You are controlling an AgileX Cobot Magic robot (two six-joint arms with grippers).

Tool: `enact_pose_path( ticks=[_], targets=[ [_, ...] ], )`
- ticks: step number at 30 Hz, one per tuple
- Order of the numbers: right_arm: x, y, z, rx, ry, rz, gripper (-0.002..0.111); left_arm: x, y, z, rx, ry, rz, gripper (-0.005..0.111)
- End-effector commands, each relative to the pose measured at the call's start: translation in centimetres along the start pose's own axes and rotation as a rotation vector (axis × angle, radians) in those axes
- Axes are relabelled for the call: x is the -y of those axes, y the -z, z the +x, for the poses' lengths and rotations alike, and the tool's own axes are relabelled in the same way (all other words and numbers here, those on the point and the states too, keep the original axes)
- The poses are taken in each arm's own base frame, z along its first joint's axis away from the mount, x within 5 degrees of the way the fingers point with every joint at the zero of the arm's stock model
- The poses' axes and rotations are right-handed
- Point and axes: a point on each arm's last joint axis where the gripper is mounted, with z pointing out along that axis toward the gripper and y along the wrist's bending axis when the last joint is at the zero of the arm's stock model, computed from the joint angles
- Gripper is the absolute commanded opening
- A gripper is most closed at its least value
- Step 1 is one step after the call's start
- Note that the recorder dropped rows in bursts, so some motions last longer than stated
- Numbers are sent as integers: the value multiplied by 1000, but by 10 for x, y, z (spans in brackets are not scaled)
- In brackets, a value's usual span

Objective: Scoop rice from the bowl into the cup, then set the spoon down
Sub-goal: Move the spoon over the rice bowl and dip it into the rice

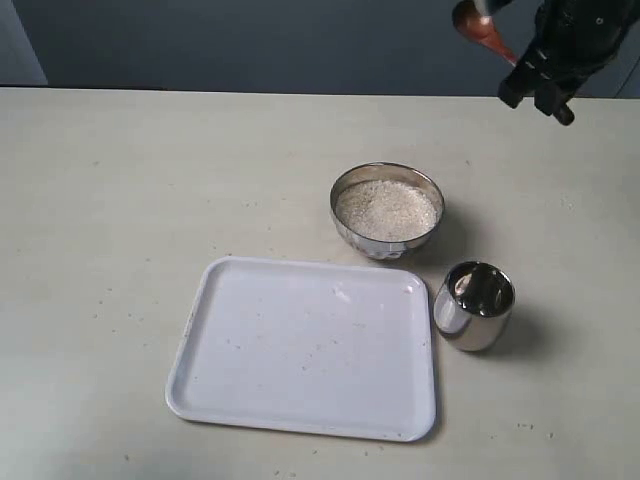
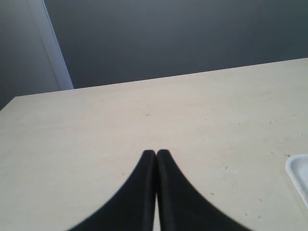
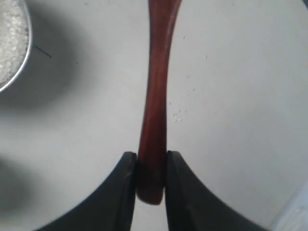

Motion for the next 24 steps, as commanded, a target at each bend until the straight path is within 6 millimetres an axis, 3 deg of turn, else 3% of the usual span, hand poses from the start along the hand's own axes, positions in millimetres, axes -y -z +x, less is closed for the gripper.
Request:
enact_pose_path(
  ticks=[1,5,8,10,14,24],
  targets=[
    [-25,16,-16,-6,215,128,0,0,1,-2,10,5,3,1],
    [-60,8,-38,-45,380,222,0,0,1,-2,10,5,3,1],
    [-71,-1,-46,-78,430,291,0,0,1,-2,10,5,3,1],
    [-84,-18,-39,-152,511,306,0,0,1,-2,10,5,3,1],
    [-88,-46,-17,-315,675,415,0,0,1,-2,10,5,3,1],
    [-122,-42,-25,-286,770,418,0,0,1,-2,10,5,3,1]
  ],
)
